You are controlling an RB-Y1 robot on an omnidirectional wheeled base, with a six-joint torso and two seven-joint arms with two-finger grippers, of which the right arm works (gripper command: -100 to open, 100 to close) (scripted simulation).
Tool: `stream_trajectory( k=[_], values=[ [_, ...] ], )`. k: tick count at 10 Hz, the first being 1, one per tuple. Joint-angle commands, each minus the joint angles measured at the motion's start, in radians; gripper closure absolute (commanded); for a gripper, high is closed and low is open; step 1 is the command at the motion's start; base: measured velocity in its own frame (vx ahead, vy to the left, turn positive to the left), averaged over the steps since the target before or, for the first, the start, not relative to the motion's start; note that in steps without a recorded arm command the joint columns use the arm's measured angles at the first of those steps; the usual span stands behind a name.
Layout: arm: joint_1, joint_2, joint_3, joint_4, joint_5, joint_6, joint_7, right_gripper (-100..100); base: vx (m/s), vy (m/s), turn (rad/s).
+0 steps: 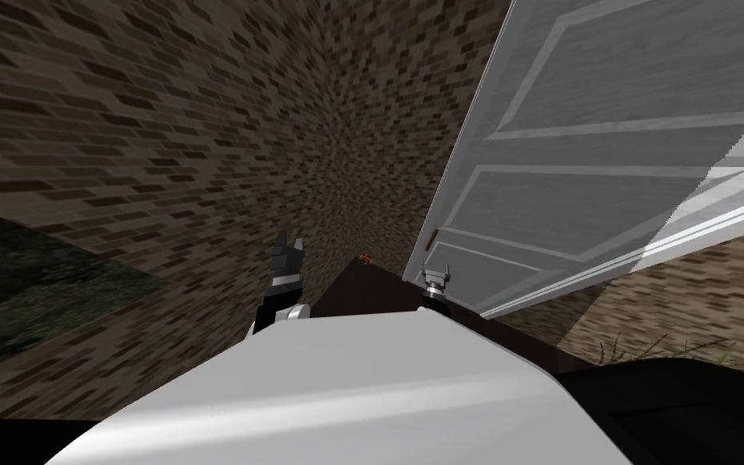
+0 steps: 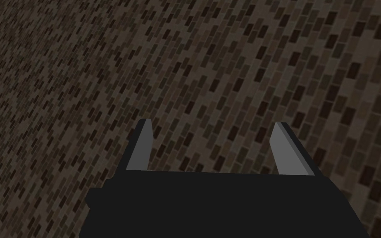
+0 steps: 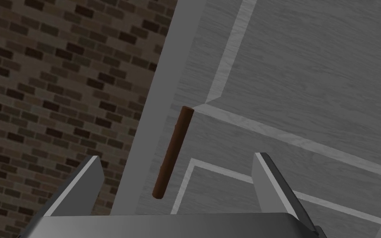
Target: Pull the door open
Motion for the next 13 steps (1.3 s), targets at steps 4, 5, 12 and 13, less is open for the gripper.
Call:
stream_trajectory(
  k=[4,5,12,13],
  values=[
    [-0.023,-0.012,-0.002,0.092,-0.068,-0.027,-0.069,-100,0.056,-0.061,0.096],
    [-0.029,-0.015,-0.002,0.115,-0.086,-0.033,-0.086,-100,0.066,-0.073,0.172],
    [-0.065,-0.031,-0.005,0.261,-0.201,-0.073,-0.196,-100,0.068,-0.078,0.116],
    [-0.074,-0.035,-0.006,0.297,-0.23,-0.082,-0.223,-100,0.087,-0.103,0.195]
  ],
)
